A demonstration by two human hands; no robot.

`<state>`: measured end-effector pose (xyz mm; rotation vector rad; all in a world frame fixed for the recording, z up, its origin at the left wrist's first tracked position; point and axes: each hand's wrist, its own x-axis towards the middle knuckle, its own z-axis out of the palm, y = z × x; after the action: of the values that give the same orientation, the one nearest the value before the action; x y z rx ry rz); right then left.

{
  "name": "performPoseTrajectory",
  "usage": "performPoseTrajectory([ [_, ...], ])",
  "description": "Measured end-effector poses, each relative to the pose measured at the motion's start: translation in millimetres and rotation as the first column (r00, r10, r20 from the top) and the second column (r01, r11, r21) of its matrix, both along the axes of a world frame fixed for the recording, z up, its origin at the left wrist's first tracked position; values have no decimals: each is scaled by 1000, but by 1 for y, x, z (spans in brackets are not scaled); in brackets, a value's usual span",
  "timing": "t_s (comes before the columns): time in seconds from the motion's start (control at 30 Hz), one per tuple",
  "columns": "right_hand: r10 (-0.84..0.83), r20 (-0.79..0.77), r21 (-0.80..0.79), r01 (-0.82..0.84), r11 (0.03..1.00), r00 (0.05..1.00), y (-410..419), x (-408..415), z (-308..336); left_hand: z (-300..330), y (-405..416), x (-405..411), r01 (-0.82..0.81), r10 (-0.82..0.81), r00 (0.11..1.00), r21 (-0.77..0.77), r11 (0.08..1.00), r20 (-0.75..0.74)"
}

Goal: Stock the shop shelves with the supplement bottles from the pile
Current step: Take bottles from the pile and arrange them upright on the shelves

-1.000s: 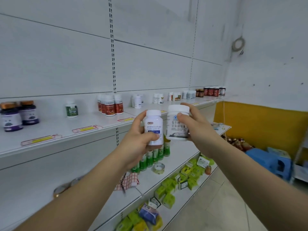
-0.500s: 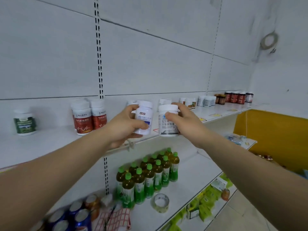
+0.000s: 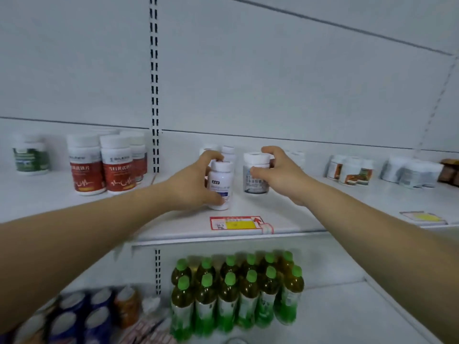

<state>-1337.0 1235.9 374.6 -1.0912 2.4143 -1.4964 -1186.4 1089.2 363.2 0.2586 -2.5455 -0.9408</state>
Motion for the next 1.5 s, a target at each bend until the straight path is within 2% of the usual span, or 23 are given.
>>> performPoseTrajectory([
  [0.13,109,-31,63,-107,992,994,-1,-30,-6,-6,6,-21,-194,180,980,-229,954,-83],
  [0.2,158,-47,77,-154,985,986,-3,-39,-8,-4,2,-33,-279,270,960,-383,880,-80],
  [0.27,182,-63,100,-175,979,981,-5,-46,-8,-2,-2,-47,-338,361,932,-460,821,-41],
  [0.4,210,-89,125,-198,972,974,-4,-56,-9,-2,-5,-69,-360,392,920,-407,840,-6],
  [0.67,201,-121,106,-189,976,972,-1,-57,-13,-8,-10,-86,-455,471,877,-475,753,-95],
  [0.8,168,-92,60,-162,985,982,3,-58,-15,-8,-9,-92,-487,526,845,-549,679,-100],
  [1.0,73,-37,3,-73,997,997,23,-67,-11,-2,-10,-90,-476,572,820,-577,664,-19],
  [1.07,53,-18,-25,-53,998,998,32,-72,-8,1,-3,-87,-470,553,832,-588,658,-47],
  [1.13,42,4,-51,-42,998,999,41,-78,-5,5,12,-84,-458,495,862,-585,670,-107],
  [1.2,55,28,-60,-53,997,998,54,-84,-2,8,39,-83,-422,423,896,-546,723,-133],
  [1.23,57,43,-66,-54,996,997,57,-85,0,9,50,-84,-378,382,918,-514,770,-103],
  [1.3,74,50,-76,-70,995,996,68,-91,3,7,77,-89,-260,313,948,-429,865,56],
  [1.4,99,16,-70,-98,993,995,96,-110,4,3,121,-111,-120,221,919,-303,945,327],
  [1.47,90,-20,-57,-91,994,996,120,-127,3,-1,151,-135,-106,191,912,-241,965,362],
  [1.5,78,-34,-52,-80,995,996,134,-138,2,-2,166,-148,-117,181,926,-203,972,331],
])
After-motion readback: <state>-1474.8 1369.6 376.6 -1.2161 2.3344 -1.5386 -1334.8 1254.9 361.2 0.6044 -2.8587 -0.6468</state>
